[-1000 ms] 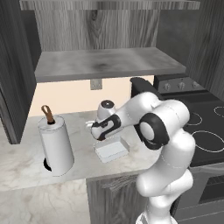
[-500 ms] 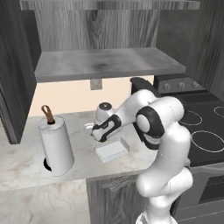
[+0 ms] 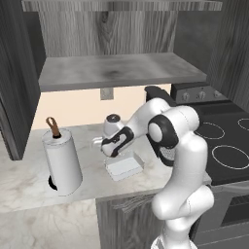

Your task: Retrieve the tupperware from the cabinet, then place the raw meat into the tupperware to avoid contamination.

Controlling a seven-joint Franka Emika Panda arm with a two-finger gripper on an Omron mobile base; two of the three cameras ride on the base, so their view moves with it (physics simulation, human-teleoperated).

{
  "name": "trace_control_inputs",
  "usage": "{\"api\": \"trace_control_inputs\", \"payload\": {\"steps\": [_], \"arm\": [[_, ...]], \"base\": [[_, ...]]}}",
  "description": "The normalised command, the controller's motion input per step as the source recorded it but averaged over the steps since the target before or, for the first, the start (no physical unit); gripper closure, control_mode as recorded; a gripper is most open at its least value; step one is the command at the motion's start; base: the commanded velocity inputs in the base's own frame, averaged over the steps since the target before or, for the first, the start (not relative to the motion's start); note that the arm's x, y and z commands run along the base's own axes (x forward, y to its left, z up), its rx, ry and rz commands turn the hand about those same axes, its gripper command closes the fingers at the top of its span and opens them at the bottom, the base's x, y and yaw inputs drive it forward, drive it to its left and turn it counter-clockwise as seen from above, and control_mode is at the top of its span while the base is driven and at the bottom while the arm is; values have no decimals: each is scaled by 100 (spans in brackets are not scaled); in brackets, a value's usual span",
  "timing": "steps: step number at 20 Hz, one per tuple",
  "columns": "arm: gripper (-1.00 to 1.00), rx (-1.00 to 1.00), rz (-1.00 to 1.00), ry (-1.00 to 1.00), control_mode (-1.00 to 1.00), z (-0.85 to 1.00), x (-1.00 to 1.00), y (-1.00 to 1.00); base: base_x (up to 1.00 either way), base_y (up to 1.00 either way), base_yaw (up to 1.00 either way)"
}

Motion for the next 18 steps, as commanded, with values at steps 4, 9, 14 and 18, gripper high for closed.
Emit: {"api": "trace_control_inputs", "payload": {"steps": [4, 9, 14, 18], "arm": [[100, -2, 0, 4, -100, -18, 13, 7], [100, -1, 0, 7, -100, -2, 0, 0], [100, 0, 0, 4, -100, 12, 0, 0], [100, 0, 0, 0, -100, 34, 0, 0]], "base": [[0, 0, 0], [0, 0, 0], [0, 0, 0], [0, 0, 0]]}}
